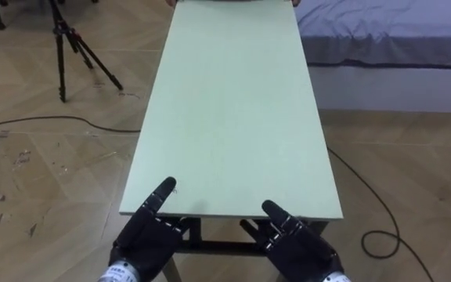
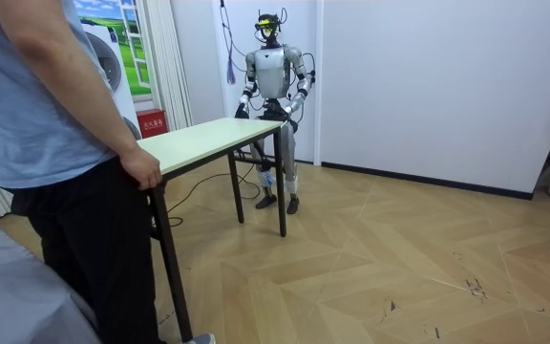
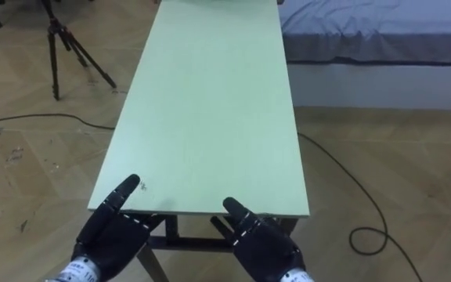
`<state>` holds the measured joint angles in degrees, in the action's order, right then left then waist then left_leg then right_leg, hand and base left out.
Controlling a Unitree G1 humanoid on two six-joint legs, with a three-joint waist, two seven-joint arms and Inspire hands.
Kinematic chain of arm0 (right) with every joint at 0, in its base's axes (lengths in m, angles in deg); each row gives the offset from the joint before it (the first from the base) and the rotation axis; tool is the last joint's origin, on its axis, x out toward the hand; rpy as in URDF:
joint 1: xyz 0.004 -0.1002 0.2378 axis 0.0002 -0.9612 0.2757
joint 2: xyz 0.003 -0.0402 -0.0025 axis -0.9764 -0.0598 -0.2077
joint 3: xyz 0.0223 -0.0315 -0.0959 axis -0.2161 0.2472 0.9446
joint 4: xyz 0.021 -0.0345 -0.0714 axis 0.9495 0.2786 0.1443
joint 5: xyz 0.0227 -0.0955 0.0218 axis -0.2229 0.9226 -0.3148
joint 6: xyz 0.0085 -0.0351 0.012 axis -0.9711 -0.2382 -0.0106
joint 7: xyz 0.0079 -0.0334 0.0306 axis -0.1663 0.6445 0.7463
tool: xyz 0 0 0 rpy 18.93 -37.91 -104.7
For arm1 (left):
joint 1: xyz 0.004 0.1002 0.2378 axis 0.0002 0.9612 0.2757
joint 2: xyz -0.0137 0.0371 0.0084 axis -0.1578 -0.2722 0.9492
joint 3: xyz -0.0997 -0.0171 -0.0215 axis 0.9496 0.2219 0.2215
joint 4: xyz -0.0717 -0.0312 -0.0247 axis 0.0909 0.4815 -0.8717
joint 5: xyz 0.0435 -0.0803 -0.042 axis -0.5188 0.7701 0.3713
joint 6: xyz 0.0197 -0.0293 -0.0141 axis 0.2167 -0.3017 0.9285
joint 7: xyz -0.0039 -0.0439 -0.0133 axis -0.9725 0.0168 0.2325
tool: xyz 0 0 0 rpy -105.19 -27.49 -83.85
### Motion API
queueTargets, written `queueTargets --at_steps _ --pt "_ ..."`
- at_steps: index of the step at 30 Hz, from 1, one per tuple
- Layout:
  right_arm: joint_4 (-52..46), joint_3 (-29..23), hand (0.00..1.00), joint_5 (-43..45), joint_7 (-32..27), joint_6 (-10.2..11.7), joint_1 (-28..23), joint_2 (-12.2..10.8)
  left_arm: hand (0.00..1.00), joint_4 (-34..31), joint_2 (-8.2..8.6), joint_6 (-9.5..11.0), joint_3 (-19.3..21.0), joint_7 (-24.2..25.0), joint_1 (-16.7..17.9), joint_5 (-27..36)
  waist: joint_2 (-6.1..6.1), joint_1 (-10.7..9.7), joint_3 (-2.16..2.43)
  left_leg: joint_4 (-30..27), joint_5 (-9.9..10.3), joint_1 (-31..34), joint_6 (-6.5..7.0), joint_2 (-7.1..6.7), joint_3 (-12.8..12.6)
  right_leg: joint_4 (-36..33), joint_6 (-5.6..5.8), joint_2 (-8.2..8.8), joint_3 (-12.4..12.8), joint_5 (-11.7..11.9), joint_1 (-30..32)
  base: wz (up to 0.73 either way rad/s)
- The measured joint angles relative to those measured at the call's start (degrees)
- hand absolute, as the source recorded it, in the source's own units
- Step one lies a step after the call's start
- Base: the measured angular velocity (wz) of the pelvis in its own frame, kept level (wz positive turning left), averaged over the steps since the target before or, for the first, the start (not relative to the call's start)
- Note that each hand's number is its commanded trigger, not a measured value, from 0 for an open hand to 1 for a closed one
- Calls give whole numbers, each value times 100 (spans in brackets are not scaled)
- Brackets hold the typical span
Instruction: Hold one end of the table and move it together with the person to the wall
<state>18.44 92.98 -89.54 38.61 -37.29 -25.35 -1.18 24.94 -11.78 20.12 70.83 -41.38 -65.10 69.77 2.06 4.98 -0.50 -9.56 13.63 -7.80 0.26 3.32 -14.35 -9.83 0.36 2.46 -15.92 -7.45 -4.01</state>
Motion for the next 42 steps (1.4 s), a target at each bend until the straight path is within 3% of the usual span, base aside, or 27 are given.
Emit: queueTargets --at_steps 7,14,21,22,23,24,25,33,36,42 --pt "-39 -308 0 -506 -512 6 -14 -79 0 346 215 -142 201 -33 -51 275 33 -12 26 37 -4 -27 -6 5 -24 2 -8 -51 20 6 7 -1" --pt "-70 -497 0 -630 -771 27 -59 -395 0 414 342 -137 301 -156 -63 286 37 -31 26 38 -5 -42 -8 3 -48 3 -9 -47 20 6 3 -2" --pt "-186 -562 0 -631 -868 12 -72 -433 0 424 414 -129 345 -156 -62 220 103 -70 6 86 -4 -37 -8 1 -46 1 -10 -49 18 7 15 0" --pt "-219 -569 0 -630 -869 12 -75 -434 18 424 426 -129 350 -156 -62 214 125 -86 4 81 -5 -35 -8 -1 -46 0 -10 -48 19 7 21 0" --pt "-238 -580 0 -629 -870 7 -75 -439 50 423 436 -129 363 -156 -61 212 140 -104 5 76 -5 -31 -7 -1 -46 -1 -10 -47 20 7 29 0" --pt "-240 -587 41 -629 -870 4 -75 -445 100 423 444 -130 370 -156 -61 212 146 -107 4 73 -6 -31 -6 -1 -46 -1 -10 -47 21 7 29 0" --pt "-240 -596 100 -629 -870 4 -75 -458 100 423 456 -129 376 -156 -61 212 151 -113 7 64 -7 -33 -5 -1 -47 -4 -10 -44 21 7 27 0" --pt "-358 -619 100 -625 -1150 14 -55 -495 100 389 477 -128 399 -157 -101 175 136 -124 -3 -15 -10 -38 -1 -6 -51 -7 -12 3 54 9 32 0" --pt "-314 -619 100 -626 -1430 29 -47 -502 100 390 532 -122 392 -370 -179 98 121 -62 -13 -19 -10 31 -1 -4 -51 -9 -16 3 52 11 106 -1" --pt "-250 -608 100 -553 -1415 18 -51 -510 100 377 626 -33 385 -603 -191 -38 60 -21 -47 1 -10 0 -1 -2 -50 13 -14 -15 153 13 111 -9"
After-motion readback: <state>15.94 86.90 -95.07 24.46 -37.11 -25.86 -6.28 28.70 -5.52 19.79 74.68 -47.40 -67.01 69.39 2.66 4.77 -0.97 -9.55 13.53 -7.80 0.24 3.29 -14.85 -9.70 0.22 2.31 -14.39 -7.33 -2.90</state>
